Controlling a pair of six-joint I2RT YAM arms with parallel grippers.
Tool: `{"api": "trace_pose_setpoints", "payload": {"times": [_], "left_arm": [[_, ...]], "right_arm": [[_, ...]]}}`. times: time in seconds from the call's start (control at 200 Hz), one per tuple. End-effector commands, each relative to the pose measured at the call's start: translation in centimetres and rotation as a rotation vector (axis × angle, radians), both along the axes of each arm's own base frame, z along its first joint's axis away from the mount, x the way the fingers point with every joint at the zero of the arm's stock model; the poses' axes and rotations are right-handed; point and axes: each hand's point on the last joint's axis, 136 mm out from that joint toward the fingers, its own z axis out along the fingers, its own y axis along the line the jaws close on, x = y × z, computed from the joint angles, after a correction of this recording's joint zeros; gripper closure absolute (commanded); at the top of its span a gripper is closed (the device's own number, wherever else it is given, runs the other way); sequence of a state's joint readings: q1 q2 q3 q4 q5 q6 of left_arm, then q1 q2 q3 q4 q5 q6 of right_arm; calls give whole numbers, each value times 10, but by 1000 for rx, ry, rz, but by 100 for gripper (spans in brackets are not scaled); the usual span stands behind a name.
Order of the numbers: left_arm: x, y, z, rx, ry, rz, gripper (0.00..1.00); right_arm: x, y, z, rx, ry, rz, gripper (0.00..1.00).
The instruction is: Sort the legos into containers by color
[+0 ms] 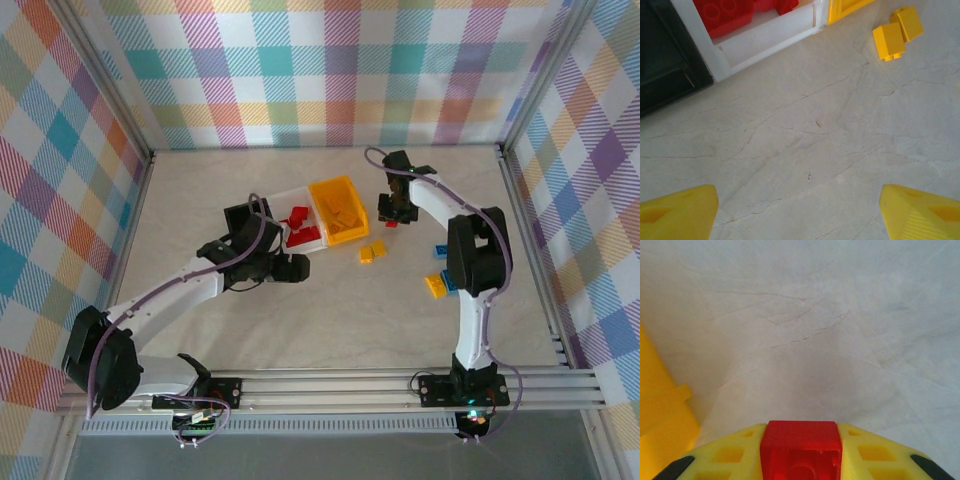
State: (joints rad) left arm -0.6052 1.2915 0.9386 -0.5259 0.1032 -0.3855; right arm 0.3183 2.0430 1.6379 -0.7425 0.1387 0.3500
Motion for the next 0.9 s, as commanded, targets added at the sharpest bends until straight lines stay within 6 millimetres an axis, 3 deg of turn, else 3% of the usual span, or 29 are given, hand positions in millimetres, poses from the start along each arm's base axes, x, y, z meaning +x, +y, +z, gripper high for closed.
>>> {"api": "trace_pose_setpoints", "payload": {"times": [0.0, 0.06, 0.165, 0.27, 0.41, 0.555, 0.685, 0.745, 0.895], "left_arm": [[-1, 19, 11, 14, -31, 52, 15], [0, 27, 19, 8, -56, 80, 16], [0, 48, 29, -3, -88, 148, 16], [-4, 67, 37, -24, -110, 211, 15], [-14, 80, 43, -36, -129, 239, 15], [-22, 80, 39, -35, -102, 213, 15], [-24, 75, 35, -51, -81, 186, 14], [-24, 72, 35, -60, -78, 172, 14], [-23, 64, 33, -77, -57, 145, 14]], "right_arm": [[-10, 24, 63, 52, -126, 81, 67], [-18, 48, 86, 115, -164, 136, 67], [-36, 113, 111, 257, -179, 276, 67], [-55, 175, 115, 331, -151, 411, 66], [-60, 224, 105, 365, -120, 487, 66], [-54, 251, 89, 372, -103, 512, 65], [-45, 256, 80, 361, -100, 501, 51], [-44, 258, 83, 366, -107, 503, 44], [-47, 254, 103, 364, -139, 514, 43]]}}
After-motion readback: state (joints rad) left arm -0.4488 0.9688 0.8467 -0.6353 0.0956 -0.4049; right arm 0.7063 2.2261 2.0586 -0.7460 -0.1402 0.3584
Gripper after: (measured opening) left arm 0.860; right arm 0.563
